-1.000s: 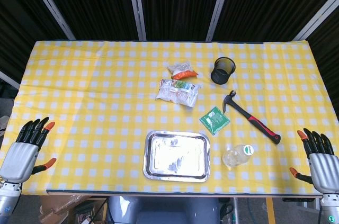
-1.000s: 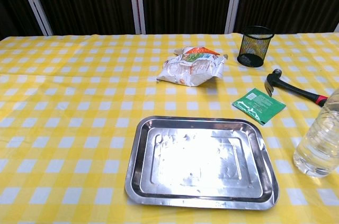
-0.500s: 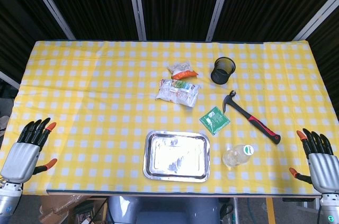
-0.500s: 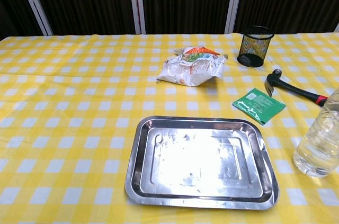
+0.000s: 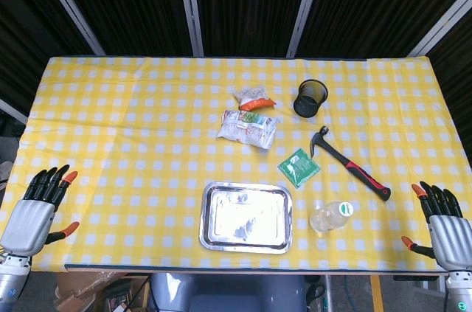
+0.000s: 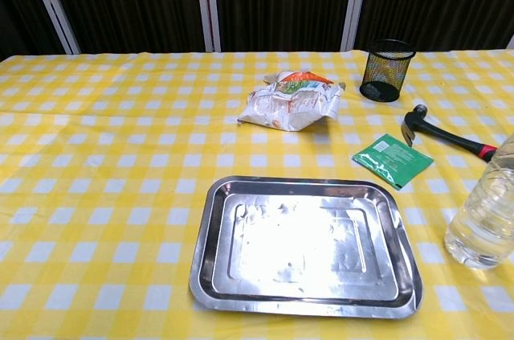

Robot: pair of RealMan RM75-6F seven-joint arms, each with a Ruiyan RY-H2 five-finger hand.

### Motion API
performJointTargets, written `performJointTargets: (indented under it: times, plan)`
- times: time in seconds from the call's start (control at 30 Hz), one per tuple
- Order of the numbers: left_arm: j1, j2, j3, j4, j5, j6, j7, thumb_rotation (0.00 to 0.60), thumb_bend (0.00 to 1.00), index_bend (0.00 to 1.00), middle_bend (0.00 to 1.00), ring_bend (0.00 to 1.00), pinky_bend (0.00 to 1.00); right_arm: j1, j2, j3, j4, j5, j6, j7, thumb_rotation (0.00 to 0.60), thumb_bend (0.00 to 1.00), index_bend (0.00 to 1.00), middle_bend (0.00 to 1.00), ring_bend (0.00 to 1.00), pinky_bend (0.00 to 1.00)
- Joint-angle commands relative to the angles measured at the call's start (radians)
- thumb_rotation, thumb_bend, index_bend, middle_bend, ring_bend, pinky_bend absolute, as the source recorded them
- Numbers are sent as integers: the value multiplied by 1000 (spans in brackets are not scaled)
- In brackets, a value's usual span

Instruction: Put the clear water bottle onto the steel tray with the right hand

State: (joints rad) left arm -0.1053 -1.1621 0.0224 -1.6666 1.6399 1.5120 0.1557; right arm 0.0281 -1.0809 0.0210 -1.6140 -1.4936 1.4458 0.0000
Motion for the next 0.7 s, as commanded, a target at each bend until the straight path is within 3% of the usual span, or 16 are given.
performJointTargets:
  times: [0.03,0.23,0.7]
  plan:
    - [-2,0,-2,1,-3,-4,1,600,189,18,0,0,0,1,0,0,1,2,-4,0,600,214,88,63,0,0]
    - [-4,-1,-3,2,-5,-8,2,600,190,18,0,0,0,7,-3,0,3,5,-16,13,600,214,88,63,0,0]
    - [-3,-5,1,0,2,-10,13,600,189,18,0,0,0,37,22,-28,0,-27,-100,282,600,214,89,63,0,0]
